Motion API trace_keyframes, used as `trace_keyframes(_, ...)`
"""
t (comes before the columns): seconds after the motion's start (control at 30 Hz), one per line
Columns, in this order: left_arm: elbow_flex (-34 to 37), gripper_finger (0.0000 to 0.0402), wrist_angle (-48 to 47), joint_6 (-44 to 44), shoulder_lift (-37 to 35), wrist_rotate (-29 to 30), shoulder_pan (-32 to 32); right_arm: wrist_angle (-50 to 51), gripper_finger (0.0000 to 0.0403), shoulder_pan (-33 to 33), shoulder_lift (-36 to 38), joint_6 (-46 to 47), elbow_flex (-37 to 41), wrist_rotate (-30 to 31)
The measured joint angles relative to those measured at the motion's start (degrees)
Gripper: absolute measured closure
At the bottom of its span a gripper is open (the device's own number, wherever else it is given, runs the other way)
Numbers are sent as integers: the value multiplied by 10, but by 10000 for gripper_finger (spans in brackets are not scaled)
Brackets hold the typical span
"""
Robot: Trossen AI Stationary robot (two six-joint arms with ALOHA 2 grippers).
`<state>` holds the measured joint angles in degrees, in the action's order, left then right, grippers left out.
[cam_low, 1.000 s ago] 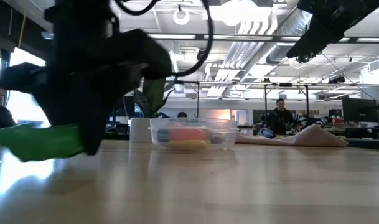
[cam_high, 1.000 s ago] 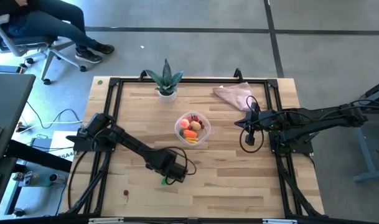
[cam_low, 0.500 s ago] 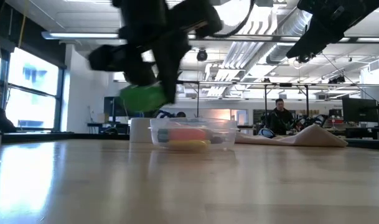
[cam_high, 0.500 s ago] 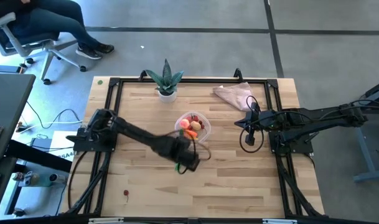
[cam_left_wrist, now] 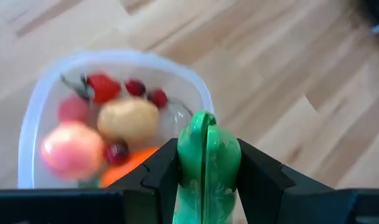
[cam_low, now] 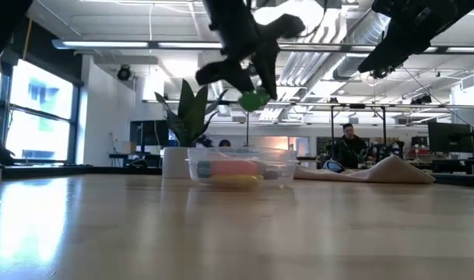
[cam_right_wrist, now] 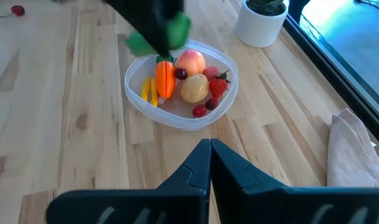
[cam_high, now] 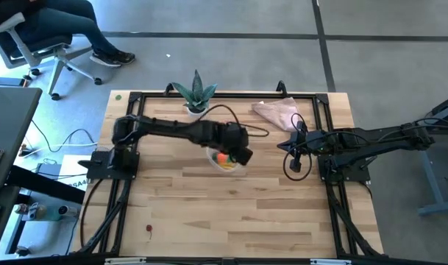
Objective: Pick and placing Produce into tupperware
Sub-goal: Put the green pea into the transparent bin
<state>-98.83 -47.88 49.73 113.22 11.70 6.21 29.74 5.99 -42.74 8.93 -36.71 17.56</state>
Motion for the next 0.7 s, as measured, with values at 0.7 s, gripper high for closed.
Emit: trace_keyframes(0.7,1,275,-49,-45,83,-17,46,0,402,0,0,0,0,0)
